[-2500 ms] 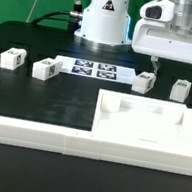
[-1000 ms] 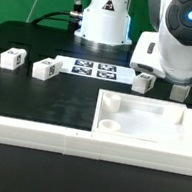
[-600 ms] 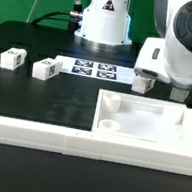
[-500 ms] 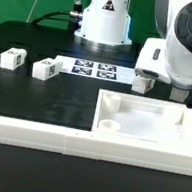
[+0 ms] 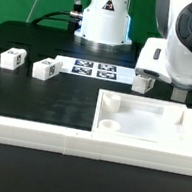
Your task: Assemble one leg
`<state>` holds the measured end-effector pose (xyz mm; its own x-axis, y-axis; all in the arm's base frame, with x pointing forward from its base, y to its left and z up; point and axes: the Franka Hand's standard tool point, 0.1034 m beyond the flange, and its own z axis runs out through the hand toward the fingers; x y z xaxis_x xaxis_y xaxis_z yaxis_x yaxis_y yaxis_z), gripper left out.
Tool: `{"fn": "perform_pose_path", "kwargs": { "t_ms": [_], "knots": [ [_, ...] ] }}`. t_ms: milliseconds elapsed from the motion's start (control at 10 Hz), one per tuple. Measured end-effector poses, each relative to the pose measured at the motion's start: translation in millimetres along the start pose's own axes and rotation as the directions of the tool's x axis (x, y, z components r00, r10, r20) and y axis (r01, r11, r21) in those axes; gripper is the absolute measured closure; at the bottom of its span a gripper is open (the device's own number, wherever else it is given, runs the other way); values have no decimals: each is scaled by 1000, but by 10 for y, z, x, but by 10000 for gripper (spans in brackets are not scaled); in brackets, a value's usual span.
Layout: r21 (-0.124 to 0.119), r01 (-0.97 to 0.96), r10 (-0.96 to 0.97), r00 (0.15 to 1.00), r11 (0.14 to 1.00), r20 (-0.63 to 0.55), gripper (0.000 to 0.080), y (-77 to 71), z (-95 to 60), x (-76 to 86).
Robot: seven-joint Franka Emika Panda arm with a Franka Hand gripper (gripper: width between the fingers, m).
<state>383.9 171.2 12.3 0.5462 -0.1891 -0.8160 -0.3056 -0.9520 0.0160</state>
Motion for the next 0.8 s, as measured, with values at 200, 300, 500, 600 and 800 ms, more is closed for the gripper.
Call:
{"fn": "perform_pose_path", "kwargs": {
  "t_ms": [200, 300, 500, 600, 800],
  "knots": [
    [0, 0, 0, 1000, 1000, 0, 511, 0, 0, 0],
    [0, 0, 0, 1000, 1000, 0, 511, 0, 0, 0],
    [1, 4, -4, 1000, 1000, -1, 511, 12, -12, 4],
    [3, 43, -43, 999, 999, 8, 509, 93, -108, -43],
    [2, 71, -71, 997, 997, -29, 509, 202, -464, -228]
  ]
}}
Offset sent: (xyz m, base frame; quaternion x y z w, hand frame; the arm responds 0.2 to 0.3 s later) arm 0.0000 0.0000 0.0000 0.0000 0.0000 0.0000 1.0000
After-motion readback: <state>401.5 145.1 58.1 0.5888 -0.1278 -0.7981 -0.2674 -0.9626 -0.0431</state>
